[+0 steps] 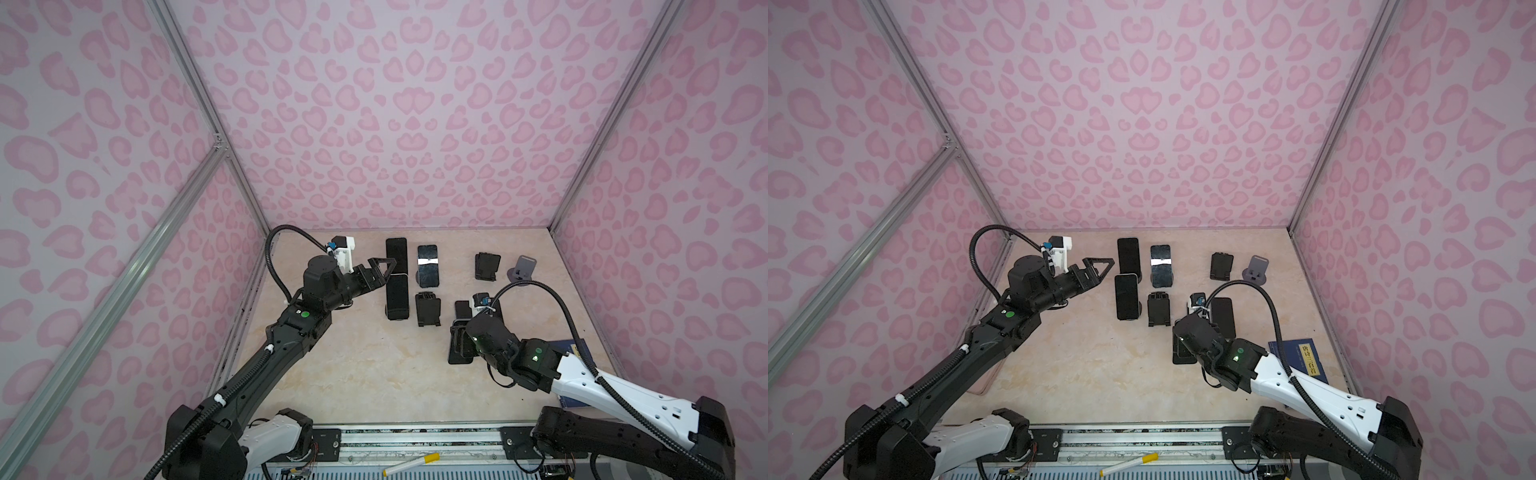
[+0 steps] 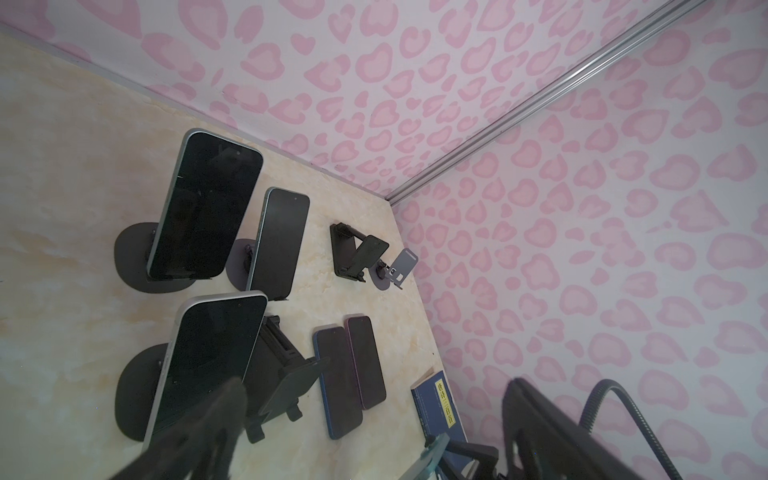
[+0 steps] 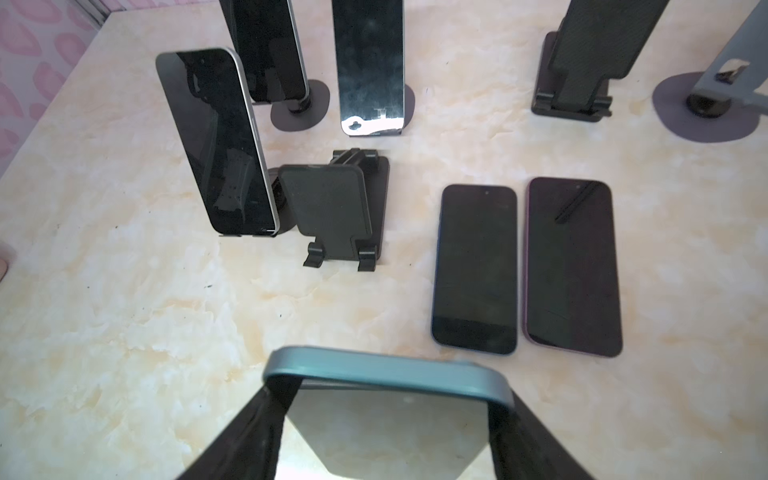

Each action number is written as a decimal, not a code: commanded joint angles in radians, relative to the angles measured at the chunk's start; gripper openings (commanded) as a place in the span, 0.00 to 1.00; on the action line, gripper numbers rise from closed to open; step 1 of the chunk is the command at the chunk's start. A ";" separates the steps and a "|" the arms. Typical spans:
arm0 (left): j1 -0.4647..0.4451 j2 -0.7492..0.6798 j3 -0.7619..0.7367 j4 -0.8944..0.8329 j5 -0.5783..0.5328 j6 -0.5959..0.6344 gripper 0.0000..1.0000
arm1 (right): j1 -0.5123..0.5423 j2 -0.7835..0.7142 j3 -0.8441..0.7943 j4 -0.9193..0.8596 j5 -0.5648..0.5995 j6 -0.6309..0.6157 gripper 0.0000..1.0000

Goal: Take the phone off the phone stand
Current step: 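Carry the grey-green phone nearer the robot and lower it beside the blue-cased phone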

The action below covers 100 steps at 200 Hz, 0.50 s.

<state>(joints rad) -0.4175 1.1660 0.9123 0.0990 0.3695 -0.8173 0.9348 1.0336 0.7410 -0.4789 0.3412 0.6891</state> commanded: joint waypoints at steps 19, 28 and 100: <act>-0.002 0.000 0.013 -0.001 0.003 0.010 0.99 | 0.020 0.079 -0.014 0.050 -0.062 0.058 0.68; -0.001 -0.001 0.014 -0.002 0.005 0.010 0.99 | 0.024 0.102 -0.010 0.052 -0.075 0.063 0.68; -0.004 0.001 0.014 -0.003 0.003 0.015 1.00 | 0.028 0.189 -0.004 0.045 -0.151 0.109 0.68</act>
<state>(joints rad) -0.4221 1.1667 0.9134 0.0986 0.3698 -0.8104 0.9619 1.2053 0.7368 -0.4572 0.2043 0.7811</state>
